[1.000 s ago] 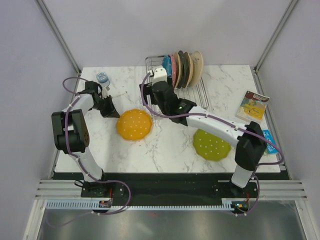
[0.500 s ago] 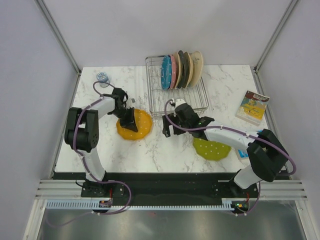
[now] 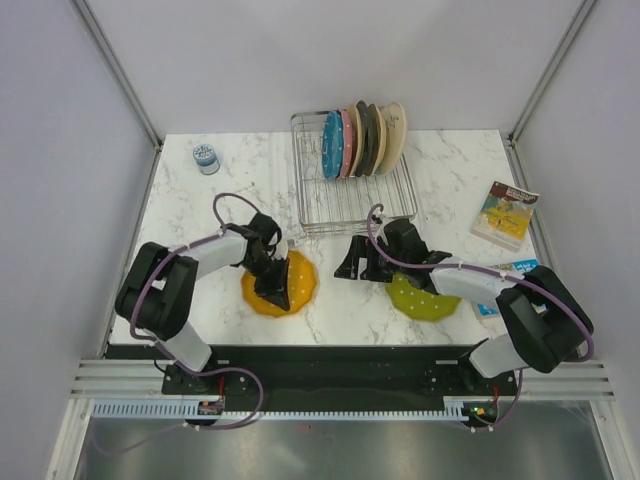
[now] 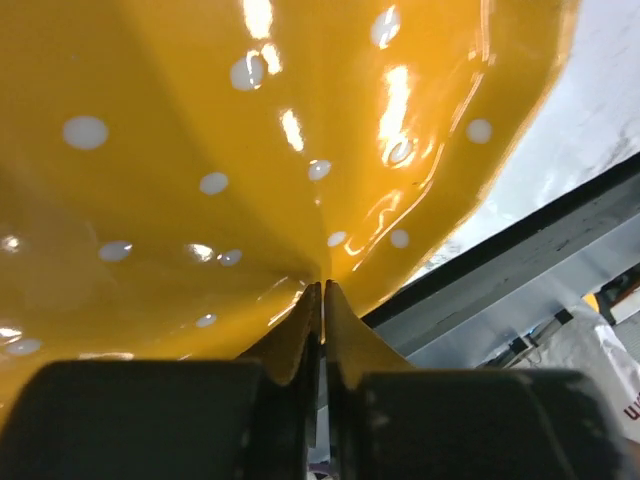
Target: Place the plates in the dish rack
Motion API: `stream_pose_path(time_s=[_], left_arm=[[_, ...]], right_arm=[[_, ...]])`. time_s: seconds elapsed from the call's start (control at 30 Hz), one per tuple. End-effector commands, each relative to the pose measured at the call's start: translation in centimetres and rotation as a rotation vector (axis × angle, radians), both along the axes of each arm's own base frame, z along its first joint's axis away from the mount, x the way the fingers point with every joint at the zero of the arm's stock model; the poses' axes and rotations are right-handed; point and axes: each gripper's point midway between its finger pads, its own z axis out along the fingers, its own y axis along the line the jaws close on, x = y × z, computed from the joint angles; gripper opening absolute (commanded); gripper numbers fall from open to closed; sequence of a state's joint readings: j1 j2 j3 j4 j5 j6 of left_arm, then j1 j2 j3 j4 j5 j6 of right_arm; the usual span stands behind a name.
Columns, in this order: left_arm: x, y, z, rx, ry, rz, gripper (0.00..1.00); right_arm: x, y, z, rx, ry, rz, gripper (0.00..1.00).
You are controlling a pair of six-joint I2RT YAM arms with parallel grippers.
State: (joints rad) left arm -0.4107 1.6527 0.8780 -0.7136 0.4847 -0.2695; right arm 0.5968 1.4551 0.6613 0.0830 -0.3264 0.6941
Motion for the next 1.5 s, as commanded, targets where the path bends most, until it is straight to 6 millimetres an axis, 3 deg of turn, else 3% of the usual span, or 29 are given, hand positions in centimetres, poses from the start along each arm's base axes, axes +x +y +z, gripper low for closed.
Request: stream_pose_path(time_s=[0.0, 0.03, 0.1, 0.13, 0.17, 0.27, 0.4, 0.7, 0.83, 0.93, 0.97, 1.03, 1.33, 1.47], left_arm=[[3.4, -0.7, 4.1, -0.071, -0.185, 0.083, 0.24], [4.9, -0.5, 6.8, -0.110, -0.275, 0.135, 0.28], [7.2, 2.3, 8.8, -0.097, -0.360, 0.303, 0.39], [7.1, 3.5, 8.8, -0.098, -0.346, 0.400, 0.41], [7.8, 5.4, 10.2, -0.112, -0.413, 0.492, 0.46], [7.2, 8.2, 8.7, -0.056, -0.429, 0.581, 0.47], [5.9, 10.5, 5.5, 0.000, -0.314, 0.700, 0.49], [5.1, 11.8, 1.2, 0.078, -0.151, 0.788, 0.51], [4.6, 11.5, -0.3, 0.066, -0.106, 0.795, 0.46], [4.0, 10.7, -1.4, 0.032, -0.052, 0.776, 0.33], [3.8, 10.4, -1.5, 0.020, -0.041, 0.764, 0.18], [3.1, 9.7, -1.8, -0.013, -0.011, 0.735, 0.03], [1.1, 6.0, -0.6, -0.223, 0.148, 0.636, 0.02], [0.7, 4.6, -0.2, -0.275, 0.137, 0.569, 0.02]], right_arm=[[0.1, 2.5, 1.9, 0.138, -0.065, 0.098, 0.98], [-0.3, 2.6, 1.4, 0.136, -0.064, 0.119, 0.98], [-1.3, 3.0, 0.6, 0.140, -0.061, 0.166, 0.98], [-1.6, 3.2, 0.3, 0.138, -0.062, 0.182, 0.98], [-2.1, 3.7, -0.2, 0.133, -0.068, 0.211, 0.98], [-3.0, 4.9, -1.0, 0.134, -0.054, 0.259, 0.98], [-3.2, 5.9, -1.9, 0.130, -0.029, 0.281, 0.98], [-3.0, 7.4, -2.6, 0.125, -0.032, 0.285, 0.98], [-3.2, 8.3, -3.0, 0.133, -0.022, 0.285, 0.98], [-2.9, 8.3, -3.9, 0.130, 0.007, 0.260, 0.98], [-3.0, 8.4, -4.2, 0.133, 0.022, 0.253, 0.98], [-2.9, 8.5, -4.4, 0.138, 0.037, 0.246, 0.98], [-2.2, 7.7, -4.2, 0.152, 0.044, 0.210, 0.98], [-1.7, 7.6, -3.7, 0.173, 0.047, 0.195, 0.98]])
